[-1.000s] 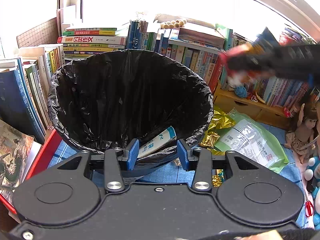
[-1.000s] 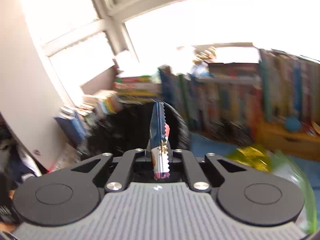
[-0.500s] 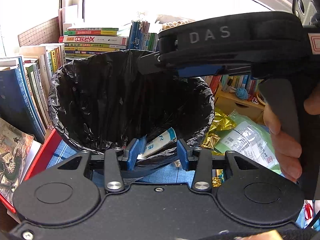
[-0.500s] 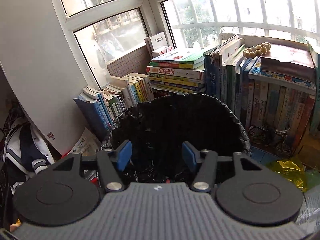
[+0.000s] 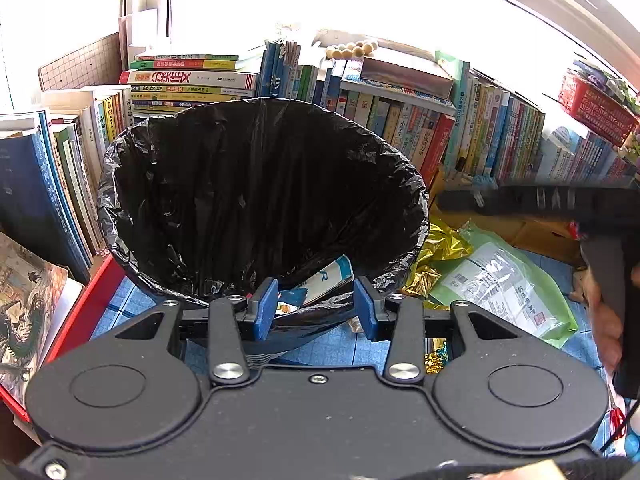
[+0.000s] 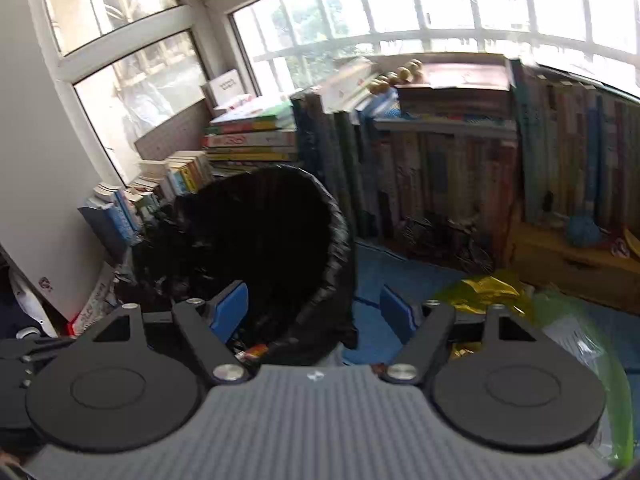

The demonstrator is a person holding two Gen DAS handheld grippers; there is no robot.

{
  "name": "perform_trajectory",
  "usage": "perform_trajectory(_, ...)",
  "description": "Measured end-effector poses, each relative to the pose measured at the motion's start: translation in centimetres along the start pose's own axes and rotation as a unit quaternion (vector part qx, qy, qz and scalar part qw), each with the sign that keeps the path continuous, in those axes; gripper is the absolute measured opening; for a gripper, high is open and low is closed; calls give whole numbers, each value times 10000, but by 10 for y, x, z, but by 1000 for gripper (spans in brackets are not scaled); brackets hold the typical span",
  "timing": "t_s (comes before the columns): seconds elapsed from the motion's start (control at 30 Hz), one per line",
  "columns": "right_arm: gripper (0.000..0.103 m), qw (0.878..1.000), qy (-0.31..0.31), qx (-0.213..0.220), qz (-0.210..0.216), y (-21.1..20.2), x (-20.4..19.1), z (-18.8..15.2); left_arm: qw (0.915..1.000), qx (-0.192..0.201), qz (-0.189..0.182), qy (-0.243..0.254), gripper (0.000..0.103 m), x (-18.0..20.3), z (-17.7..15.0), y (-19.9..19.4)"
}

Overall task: Collect trash
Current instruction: 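Lower the right gripper to the gold foil wrapper and grasp it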

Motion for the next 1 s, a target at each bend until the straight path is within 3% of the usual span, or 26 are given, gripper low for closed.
perform_trajectory(0.17,82,9979,233,-395,-446,11,42,-40,10000,-2,5,4,40,0,0,0)
perform_trajectory(0.33,82,9931,478,-907,-572,32,65,-86,10000,-12,29,24,40,1,-1,0)
perform_trajectory(0.5,74,9856,646,-1254,-934,59,81,-126,10000,-26,26,33,40,1,-2,-1)
perform_trajectory(0.7,74,9785,384,-1655,-1173,88,86,-160,10000,-64,48,44,40,2,-1,-1)
perform_trajectory(0.93,78,9721,-241,-1803,-1480,113,76,-176,9997,-140,86,164,40,5,1,-1)
perform_trajectory(0.97,65,9711,-275,-1830,-1510,115,76,-177,9997,-147,85,175,40,5,1,-1)
perform_trajectory(1.0,42,9702,-286,-1858,-1527,116,74,-178,9997,-149,81,179,40,5,1,-1)
Point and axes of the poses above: each gripper's, at about its wrist camera, not at the fingertips, and y roughly the way its jaws point, x to its right, z to its top, the point moved 3 cm from there along y, roughly the way its jaws point, and after that the axes turned 7 degrees about -z, right-handed, at the moved point
